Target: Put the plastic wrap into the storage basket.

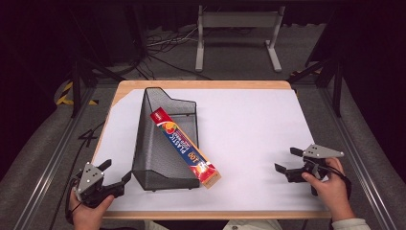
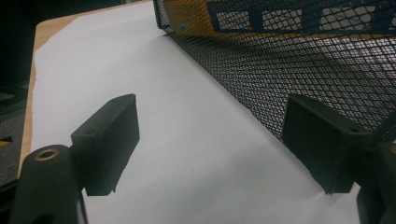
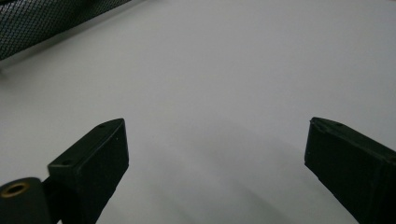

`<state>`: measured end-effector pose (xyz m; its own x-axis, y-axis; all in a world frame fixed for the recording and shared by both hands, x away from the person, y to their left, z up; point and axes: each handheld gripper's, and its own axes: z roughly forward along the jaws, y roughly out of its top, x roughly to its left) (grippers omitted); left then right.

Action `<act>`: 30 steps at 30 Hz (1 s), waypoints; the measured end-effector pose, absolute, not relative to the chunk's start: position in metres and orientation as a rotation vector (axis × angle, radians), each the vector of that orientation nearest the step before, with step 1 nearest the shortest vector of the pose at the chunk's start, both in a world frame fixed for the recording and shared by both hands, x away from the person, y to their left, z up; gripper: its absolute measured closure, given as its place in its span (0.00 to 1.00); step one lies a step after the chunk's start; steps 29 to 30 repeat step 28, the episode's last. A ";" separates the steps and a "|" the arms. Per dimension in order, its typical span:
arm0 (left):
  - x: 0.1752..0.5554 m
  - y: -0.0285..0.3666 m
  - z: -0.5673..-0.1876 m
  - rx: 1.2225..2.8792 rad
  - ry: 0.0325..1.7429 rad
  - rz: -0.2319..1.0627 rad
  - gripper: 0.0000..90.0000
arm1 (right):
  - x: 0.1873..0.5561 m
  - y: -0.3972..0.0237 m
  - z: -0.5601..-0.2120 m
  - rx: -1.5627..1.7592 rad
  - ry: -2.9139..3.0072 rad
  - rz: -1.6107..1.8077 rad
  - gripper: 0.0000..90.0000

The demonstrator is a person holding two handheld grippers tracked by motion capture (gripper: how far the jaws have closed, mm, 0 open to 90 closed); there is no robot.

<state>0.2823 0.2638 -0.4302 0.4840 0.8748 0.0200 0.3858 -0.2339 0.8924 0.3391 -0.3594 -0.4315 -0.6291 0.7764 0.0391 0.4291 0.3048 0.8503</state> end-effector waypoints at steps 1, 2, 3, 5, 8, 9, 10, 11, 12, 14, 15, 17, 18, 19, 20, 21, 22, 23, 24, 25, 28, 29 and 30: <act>0.282 0.264 -0.430 1.822 1.060 0.674 0.22 | 0.337 -0.359 -0.437 1.075 2.208 1.254 0.08; 0.282 0.263 -0.430 1.824 1.060 0.674 0.22 | 0.337 -0.359 -0.437 1.075 2.208 1.254 0.08; 0.282 0.264 -0.430 1.823 1.057 0.675 0.22 | 0.336 -0.358 -0.438 1.076 2.212 1.266 0.08; 0.283 0.264 -0.430 1.823 1.056 0.674 0.22 | 0.334 -0.358 -0.441 1.056 2.218 1.288 0.08; 0.283 0.263 -0.430 1.825 1.055 0.676 0.22 | 0.332 -0.358 -0.441 1.038 2.209 1.295 0.08; 0.283 0.263 -0.430 1.825 1.055 0.676 0.22 | 0.332 -0.358 -0.441 1.043 2.208 1.299 0.08; 0.283 0.263 -0.430 1.825 1.055 0.676 0.22 | 0.332 -0.358 -0.441 1.047 2.204 1.299 0.08; 0.282 0.263 -0.430 1.824 1.056 0.674 0.22 | 0.333 -0.358 -0.441 1.049 2.206 1.297 0.08; 0.282 0.263 -0.430 1.824 1.056 0.674 0.22 | 0.333 -0.358 -0.441 1.049 2.206 1.297 0.08; 0.283 0.263 -0.430 1.824 1.056 0.674 0.22 | 0.333 -0.358 -0.441 1.057 2.213 1.294 0.08; 0.283 0.263 -0.430 1.825 1.056 0.674 0.22 | 0.334 -0.358 -0.442 1.059 2.216 1.294 0.08; 0.283 0.263 -0.430 1.826 1.055 0.674 0.22 | 0.334 -0.358 -0.442 1.062 2.218 1.294 0.08; 0.282 0.263 -0.430 1.826 1.054 0.674 0.22 | 0.334 -0.358 -0.442 1.066 2.218 1.293 0.08; 0.282 0.263 -0.430 1.825 1.054 0.674 0.22 | 0.335 -0.359 -0.442 1.072 2.218 1.295 0.08; 0.283 0.263 -0.430 1.824 1.055 0.674 0.22 | 0.335 -0.359 -0.442 1.076 2.218 1.296 0.08; 0.283 0.263 -0.430 1.826 1.055 0.674 0.22 | 0.335 -0.359 -0.442 1.080 2.216 1.297 0.08; 0.283 0.263 -0.430 1.825 1.054 0.674 0.22 | 0.335 -0.359 -0.442 1.081 2.216 1.298 0.08; 0.283 0.263 -0.430 1.825 1.054 0.673 0.22 | 0.335 -0.359 -0.442 1.081 2.216 1.299 0.08; 0.283 0.263 -0.430 1.825 1.054 0.673 0.22 | 0.335 -0.359 -0.442 1.081 2.214 1.300 0.08; 0.283 0.263 -0.430 1.826 1.053 0.673 0.22 | 0.335 -0.359 -0.442 1.081 2.213 1.300 0.08; 0.283 0.263 -0.431 1.831 1.051 0.675 0.22 | 0.335 -0.359 -0.442 1.082 2.214 1.302 0.08; 0.283 0.263 -0.431 1.831 1.051 0.675 0.22 | 0.335 -0.359 -0.442 1.082 2.214 1.302 0.08; 0.283 0.263 -0.431 1.831 1.051 0.675 0.22 | 0.335 -0.359 -0.442 1.082 2.214 1.302 0.08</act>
